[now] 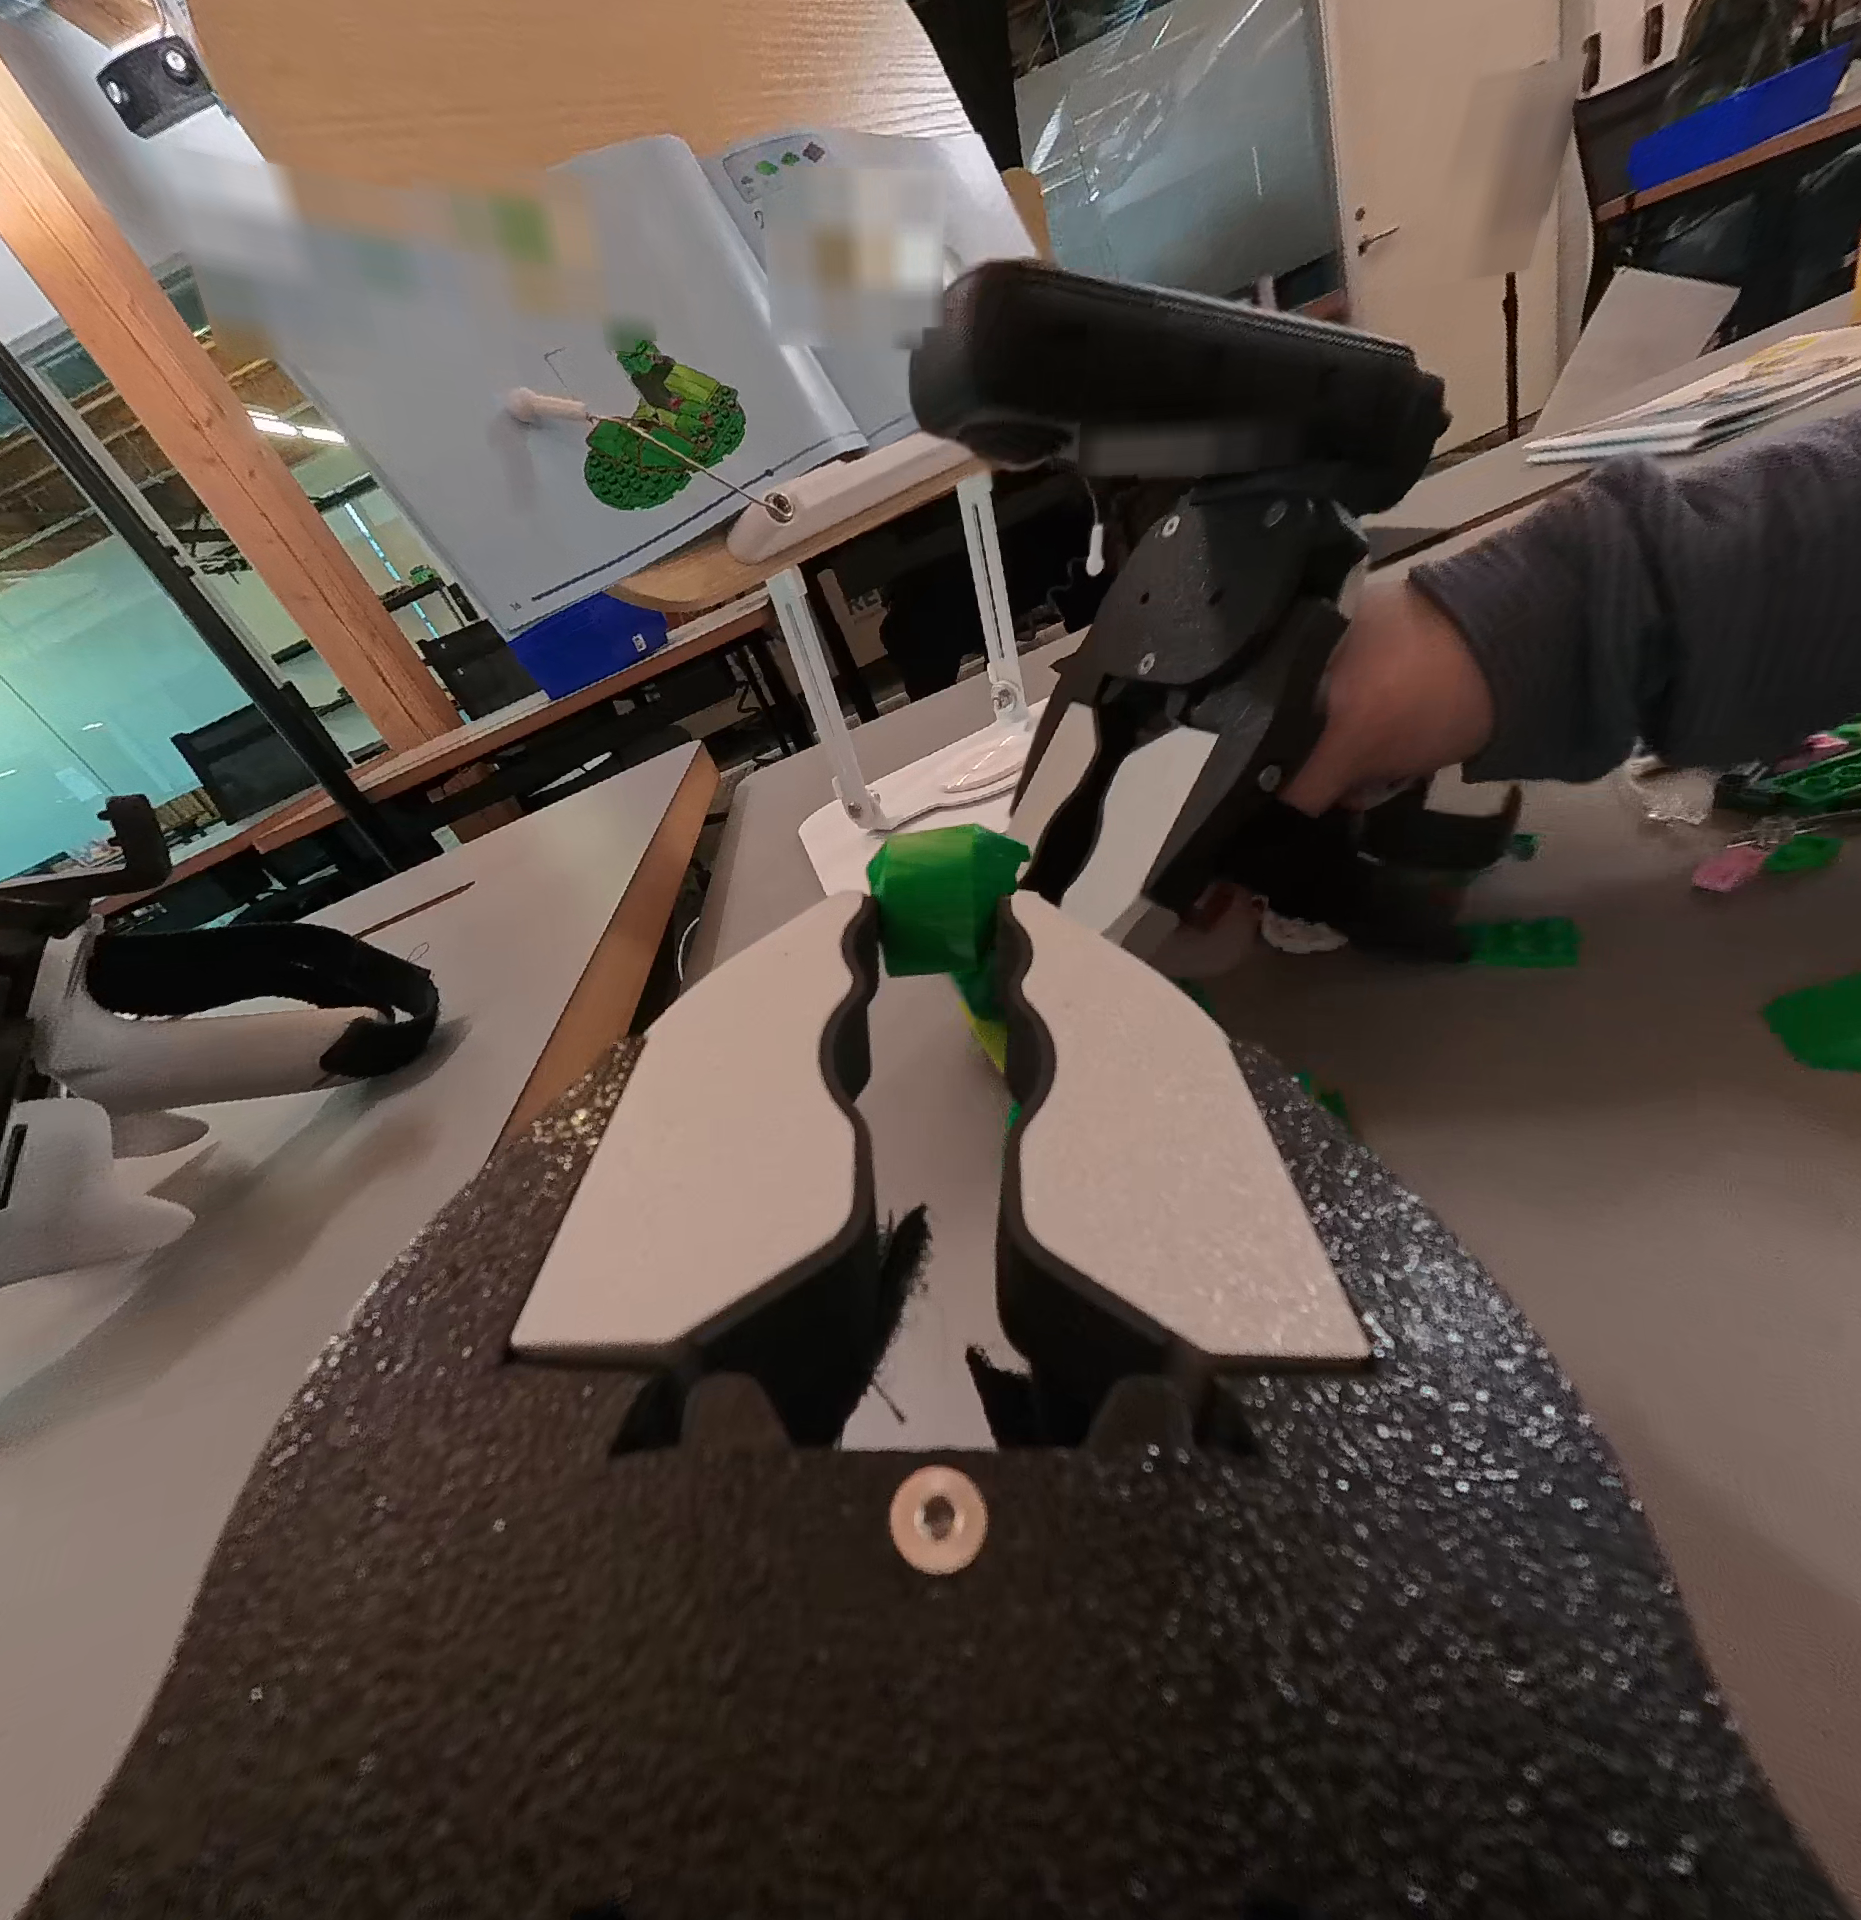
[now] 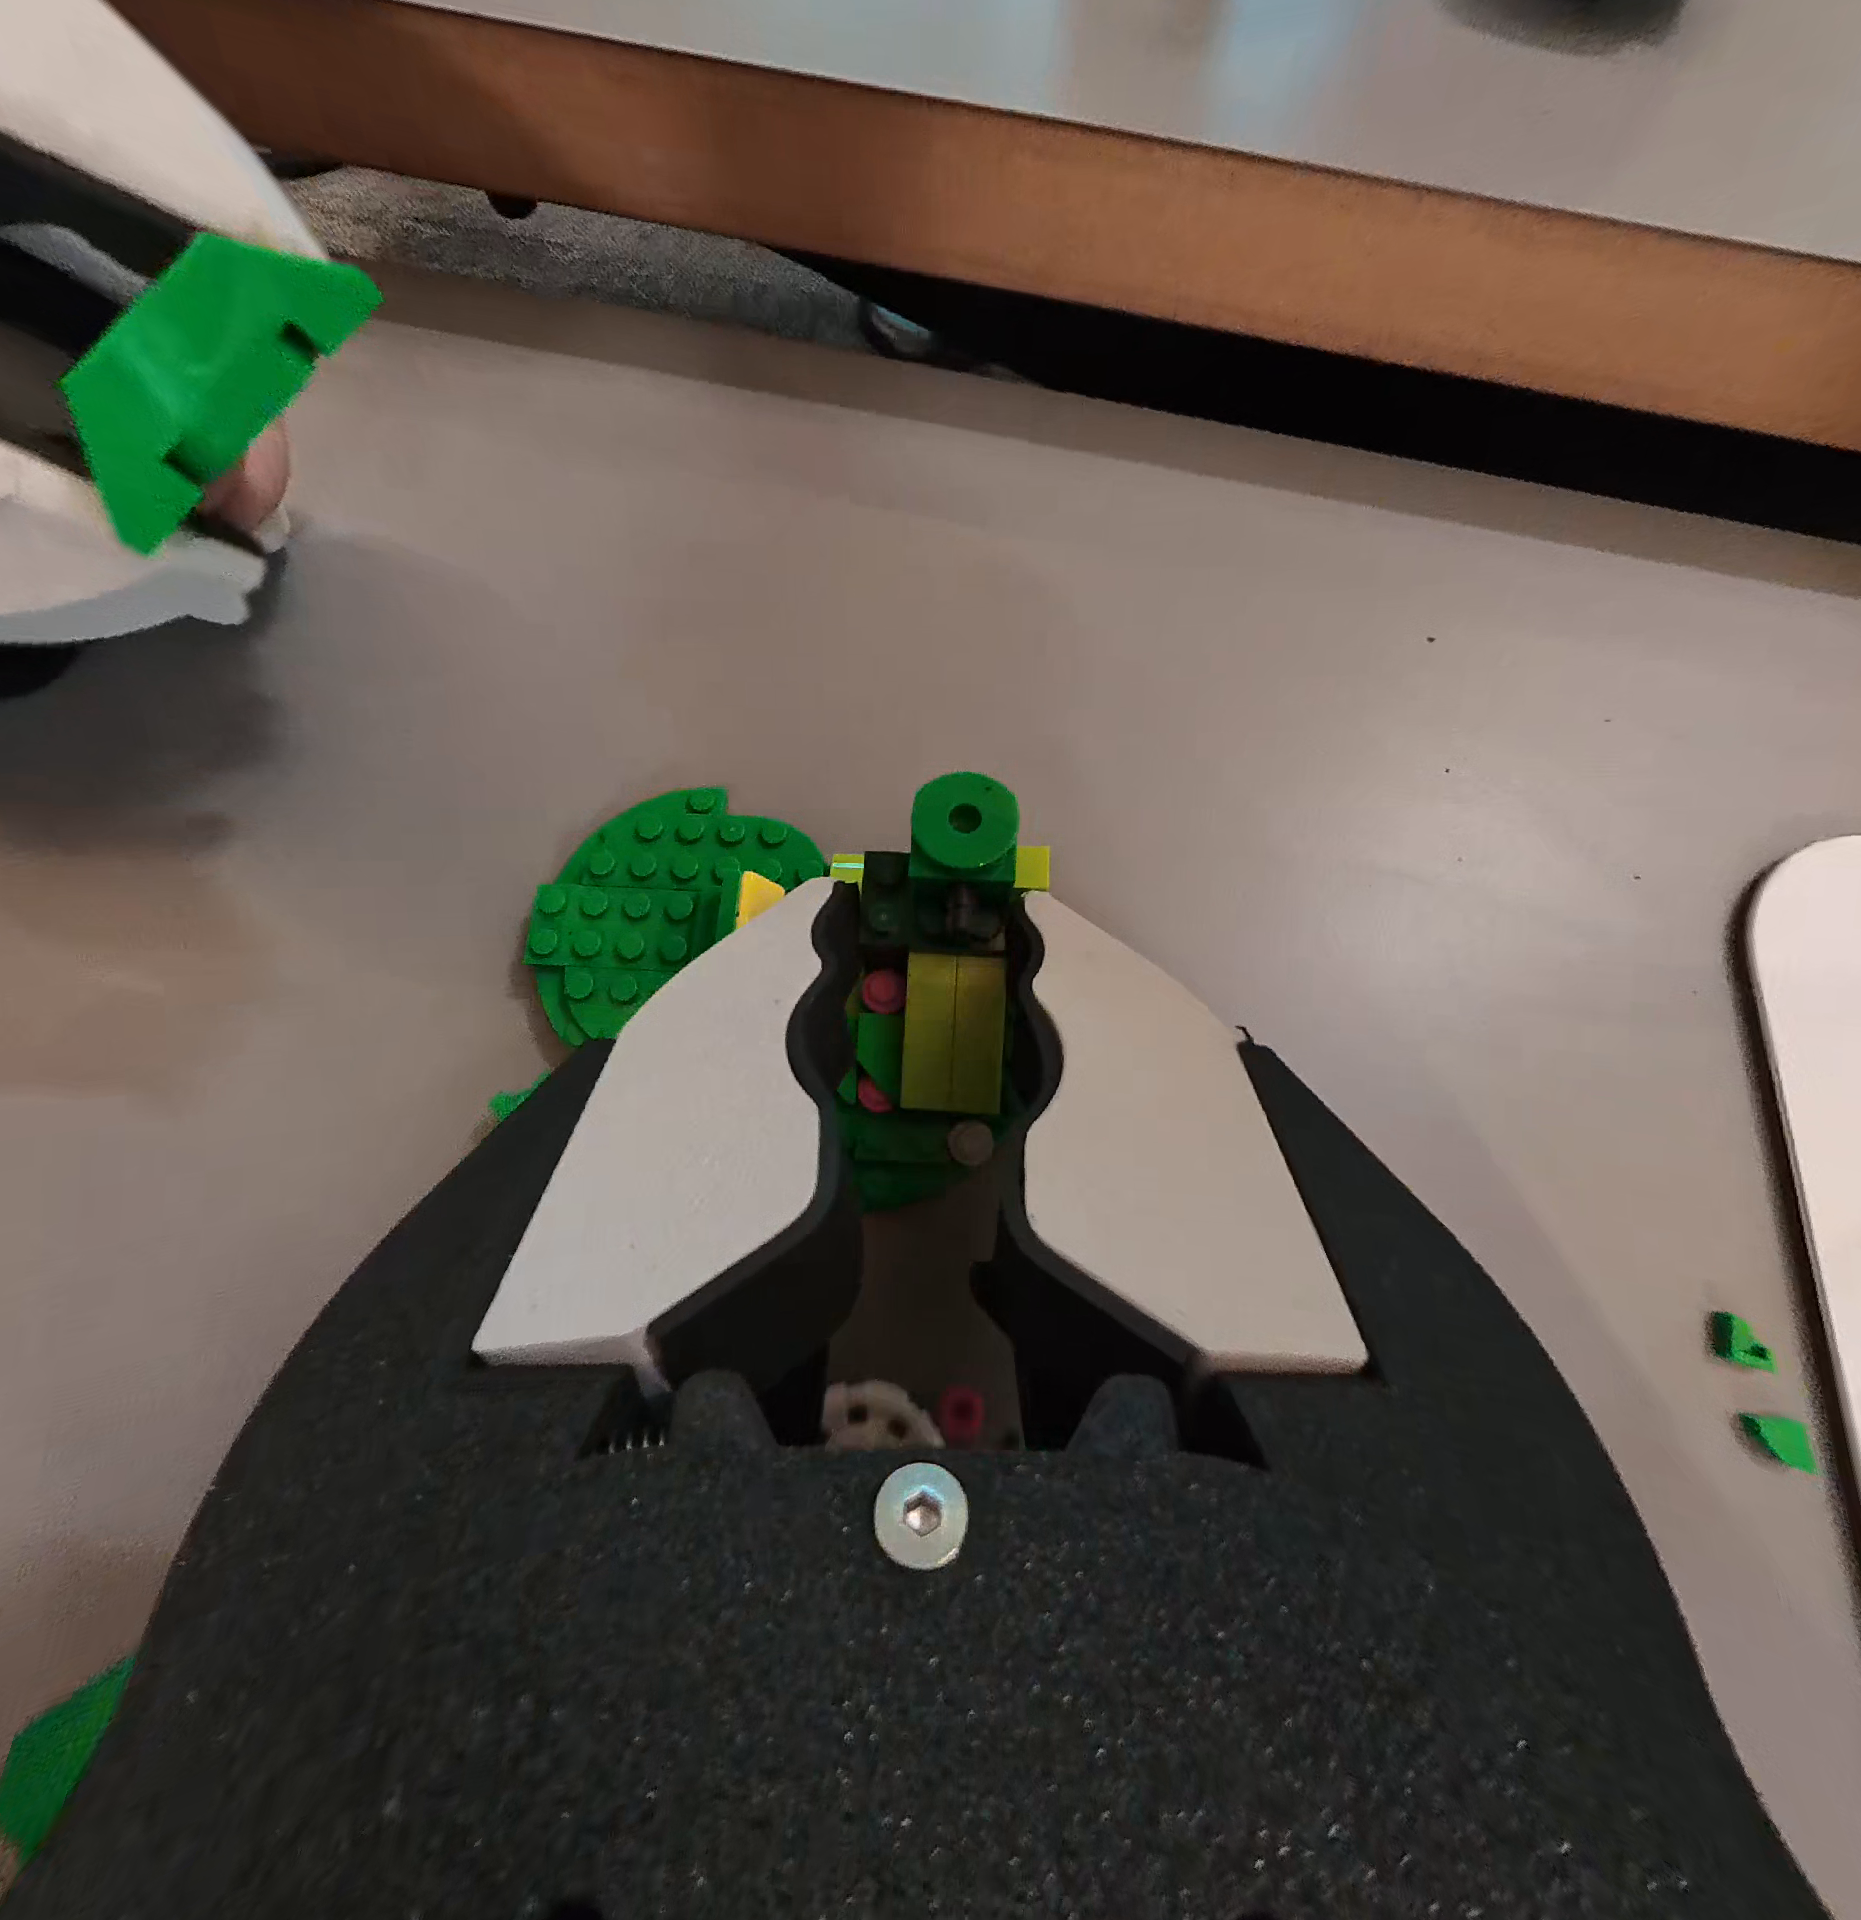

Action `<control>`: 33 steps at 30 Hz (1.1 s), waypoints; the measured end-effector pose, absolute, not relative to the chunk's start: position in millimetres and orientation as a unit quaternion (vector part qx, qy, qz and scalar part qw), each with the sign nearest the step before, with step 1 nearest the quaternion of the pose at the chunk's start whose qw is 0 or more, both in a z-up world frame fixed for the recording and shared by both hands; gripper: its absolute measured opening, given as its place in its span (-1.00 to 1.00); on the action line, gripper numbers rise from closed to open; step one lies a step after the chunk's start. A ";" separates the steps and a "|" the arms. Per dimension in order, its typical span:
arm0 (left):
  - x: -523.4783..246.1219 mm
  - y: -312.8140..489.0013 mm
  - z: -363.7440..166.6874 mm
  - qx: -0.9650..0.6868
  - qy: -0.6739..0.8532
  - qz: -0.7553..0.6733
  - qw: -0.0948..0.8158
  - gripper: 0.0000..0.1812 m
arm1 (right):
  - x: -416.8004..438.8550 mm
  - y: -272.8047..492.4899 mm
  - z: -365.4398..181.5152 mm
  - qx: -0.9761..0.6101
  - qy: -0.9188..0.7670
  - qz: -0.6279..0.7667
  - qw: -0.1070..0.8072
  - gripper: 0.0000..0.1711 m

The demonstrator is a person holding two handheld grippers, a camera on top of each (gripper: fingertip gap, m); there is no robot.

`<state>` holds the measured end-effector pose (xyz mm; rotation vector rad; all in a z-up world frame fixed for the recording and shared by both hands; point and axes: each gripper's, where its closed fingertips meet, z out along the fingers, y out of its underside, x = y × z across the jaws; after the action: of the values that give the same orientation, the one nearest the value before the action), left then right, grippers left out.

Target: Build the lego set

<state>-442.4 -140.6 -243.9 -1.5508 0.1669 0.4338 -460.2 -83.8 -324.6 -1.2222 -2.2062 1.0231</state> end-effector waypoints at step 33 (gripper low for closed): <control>-304.7 -117.1 -224.5 -0.852 0.269 -0.010 0.450 -0.77 | -327.2 -88.0 -225.4 -0.258 -0.848 0.437 0.155 -0.70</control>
<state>-304.7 -117.1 -224.5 -2.1061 0.6659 -0.0246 -327.2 -88.0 -225.4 -0.7396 -2.4280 1.2517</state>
